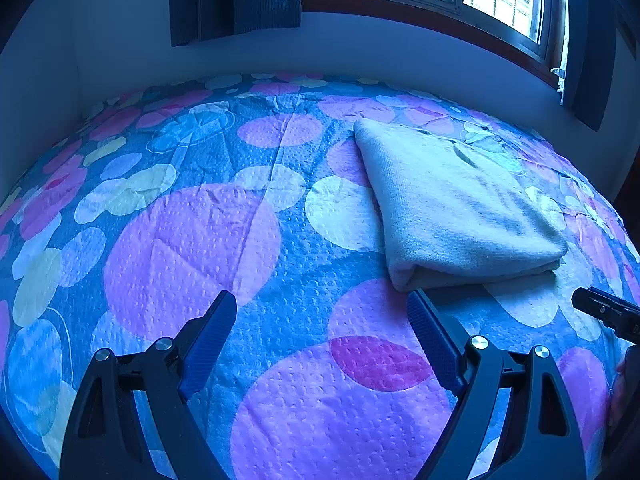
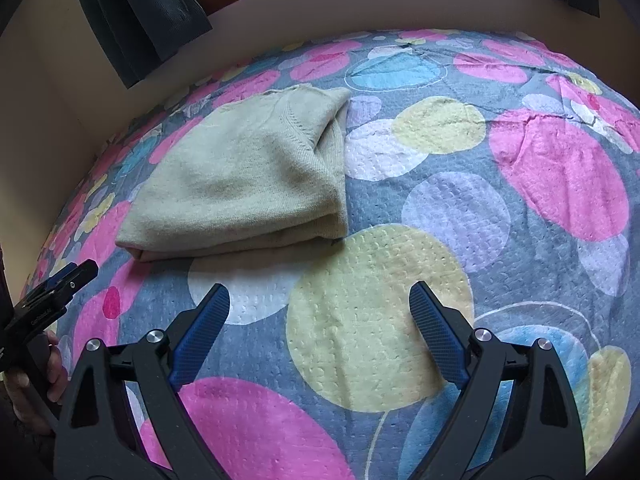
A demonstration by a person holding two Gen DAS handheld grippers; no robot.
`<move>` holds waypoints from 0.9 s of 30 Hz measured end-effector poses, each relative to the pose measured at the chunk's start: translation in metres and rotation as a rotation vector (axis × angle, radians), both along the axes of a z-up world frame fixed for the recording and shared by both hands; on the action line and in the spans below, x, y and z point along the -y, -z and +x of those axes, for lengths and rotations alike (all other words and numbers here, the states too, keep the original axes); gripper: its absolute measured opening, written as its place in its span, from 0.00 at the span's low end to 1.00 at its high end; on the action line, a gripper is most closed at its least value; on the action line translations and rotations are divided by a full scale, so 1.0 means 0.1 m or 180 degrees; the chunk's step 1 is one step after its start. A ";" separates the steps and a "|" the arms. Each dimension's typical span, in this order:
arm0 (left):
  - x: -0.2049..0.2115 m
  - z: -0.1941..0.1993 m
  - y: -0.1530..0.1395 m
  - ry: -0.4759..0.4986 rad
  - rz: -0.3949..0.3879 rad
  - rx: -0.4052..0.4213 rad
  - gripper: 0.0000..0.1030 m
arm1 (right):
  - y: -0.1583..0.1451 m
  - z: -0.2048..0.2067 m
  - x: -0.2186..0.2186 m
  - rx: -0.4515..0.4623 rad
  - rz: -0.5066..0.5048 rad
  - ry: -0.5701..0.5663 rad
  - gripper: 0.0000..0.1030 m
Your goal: Fold small clothes
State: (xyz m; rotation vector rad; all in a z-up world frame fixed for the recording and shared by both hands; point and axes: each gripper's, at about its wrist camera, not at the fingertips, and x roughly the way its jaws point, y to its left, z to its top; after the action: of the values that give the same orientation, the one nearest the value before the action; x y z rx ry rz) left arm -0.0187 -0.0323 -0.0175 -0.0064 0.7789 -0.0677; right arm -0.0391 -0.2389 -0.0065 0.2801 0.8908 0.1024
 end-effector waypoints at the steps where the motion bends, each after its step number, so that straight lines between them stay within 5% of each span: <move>1: 0.00 0.00 0.00 -0.0006 0.0008 0.0009 0.83 | 0.00 0.00 0.00 0.0006 -0.0010 0.0000 0.89; 27: -0.02 -0.04 -0.06 -0.0095 0.0065 0.0093 0.83 | -0.02 0.00 -0.01 0.0025 -0.0031 -0.0015 0.89</move>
State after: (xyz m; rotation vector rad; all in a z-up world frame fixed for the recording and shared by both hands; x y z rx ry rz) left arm -0.0227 -0.0307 -0.0112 0.0022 0.7500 -0.0314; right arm -0.0394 -0.2381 -0.0046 0.2683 0.8839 0.1033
